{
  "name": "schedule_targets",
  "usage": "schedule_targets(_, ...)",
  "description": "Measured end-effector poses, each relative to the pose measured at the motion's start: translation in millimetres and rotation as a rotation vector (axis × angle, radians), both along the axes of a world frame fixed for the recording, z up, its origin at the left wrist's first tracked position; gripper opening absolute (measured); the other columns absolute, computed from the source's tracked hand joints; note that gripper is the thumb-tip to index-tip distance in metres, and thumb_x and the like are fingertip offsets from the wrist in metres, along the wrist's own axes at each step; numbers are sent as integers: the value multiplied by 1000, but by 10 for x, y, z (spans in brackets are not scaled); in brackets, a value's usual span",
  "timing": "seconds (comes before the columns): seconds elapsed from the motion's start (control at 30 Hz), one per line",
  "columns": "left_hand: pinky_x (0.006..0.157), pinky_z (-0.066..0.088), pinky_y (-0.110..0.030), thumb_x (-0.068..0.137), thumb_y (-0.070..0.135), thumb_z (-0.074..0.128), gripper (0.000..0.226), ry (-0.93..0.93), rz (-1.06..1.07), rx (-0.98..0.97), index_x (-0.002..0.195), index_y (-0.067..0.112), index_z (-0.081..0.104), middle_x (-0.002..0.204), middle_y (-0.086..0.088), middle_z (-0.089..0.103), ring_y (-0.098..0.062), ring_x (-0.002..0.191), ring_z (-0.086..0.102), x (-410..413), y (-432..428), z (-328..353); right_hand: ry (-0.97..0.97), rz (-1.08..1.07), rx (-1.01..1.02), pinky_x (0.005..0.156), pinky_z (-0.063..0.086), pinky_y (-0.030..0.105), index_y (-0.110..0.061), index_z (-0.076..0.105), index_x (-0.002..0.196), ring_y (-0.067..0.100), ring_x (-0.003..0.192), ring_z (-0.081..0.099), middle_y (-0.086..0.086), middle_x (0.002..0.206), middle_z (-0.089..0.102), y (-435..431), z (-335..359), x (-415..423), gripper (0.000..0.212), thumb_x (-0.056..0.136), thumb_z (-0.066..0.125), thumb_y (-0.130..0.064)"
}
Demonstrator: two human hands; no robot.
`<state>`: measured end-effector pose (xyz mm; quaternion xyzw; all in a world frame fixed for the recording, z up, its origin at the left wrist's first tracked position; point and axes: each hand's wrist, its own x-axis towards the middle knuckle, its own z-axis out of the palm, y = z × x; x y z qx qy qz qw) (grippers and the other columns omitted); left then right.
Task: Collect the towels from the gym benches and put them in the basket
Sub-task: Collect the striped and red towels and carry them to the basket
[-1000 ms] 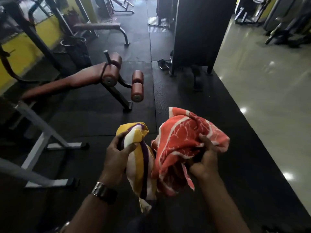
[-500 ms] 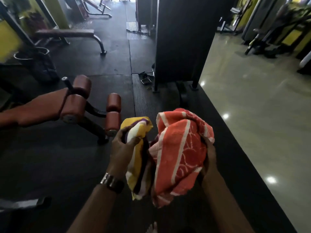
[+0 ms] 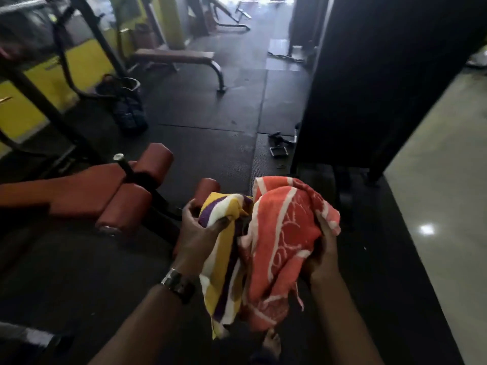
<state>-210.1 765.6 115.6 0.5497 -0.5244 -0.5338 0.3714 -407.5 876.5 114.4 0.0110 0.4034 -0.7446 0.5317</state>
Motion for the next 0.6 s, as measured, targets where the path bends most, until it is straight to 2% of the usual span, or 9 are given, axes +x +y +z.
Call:
schedule_targets(0.07,79,47,-24,61,45,86,99,9,45,28,144,32,35,114,20,53,7,95,53,-242,-370,47,38,79,18,70,58,40,-15,76,102,26,86,73,12,102,75,-590,104,-303,40,81,65,-47)
schedule_targets(0.1,77,49,-24,62,47,86,91,17,50,46,140,30,42,116,18,58,3,95,58,-328,-514,58,41,121,6,71,58,41,-14,74,107,27,86,72,13,103,74,-823,150,-401,42,80,67,-45)
schedule_targets(0.17,77,57,-34,62,46,85,62,36,70,81,118,29,64,109,3,73,-13,91,71,-515,-847,33,12,183,-40,72,57,43,-11,70,115,29,88,72,15,104,73,-1298,162,-620,46,79,68,-40)
schedule_targets(0.23,79,59,-42,66,40,85,39,95,64,125,101,28,73,100,-4,78,-20,88,75,-722,-1201,21,17,238,-47,73,56,44,-10,70,114,32,91,71,17,106,73,-1764,143,-839,45,79,68,-39)
schedule_targets(0.33,87,56,-49,69,38,84,42,150,-17,167,110,32,73,104,-5,77,-25,97,74,-1037,-1736,-34,-13,354,-42,76,56,46,-10,72,110,34,96,70,19,109,72,-2401,59,-1100,40,80,67,-35)
schedule_targets(0.4,90,55,-52,65,38,84,48,138,14,187,110,27,73,102,-5,78,-27,98,73,-1278,-2143,-134,-19,402,-23,81,55,48,-9,70,114,36,101,69,20,115,69,-2807,-9,-1307,42,80,68,-32)
schedule_targets(0.47,91,55,-54,68,27,83,39,161,72,202,106,19,74,98,-7,78,-28,94,74,-1588,-2666,-252,-19,443,-6,83,54,49,-10,70,115,37,106,67,20,119,68,-3274,-61,-1547,41,78,70,-27)
schedule_targets(0.53,91,55,-54,76,13,78,30,185,101,214,106,15,73,97,-10,78,-29,94,73,-1902,-3249,-317,-11,477,30,81,55,50,-13,74,106,36,104,68,18,116,70,-3755,-69,-1743,29,78,69,-18)
schedule_targets(0.6,91,55,-51,78,8,73,31,169,120,210,109,12,71,102,-13,76,-30,96,72,-2191,-3848,-280,8,456,75,82,56,52,-13,78,95,34,98,70,16,110,72,-4252,-40,-1945,24,76,65,-10)
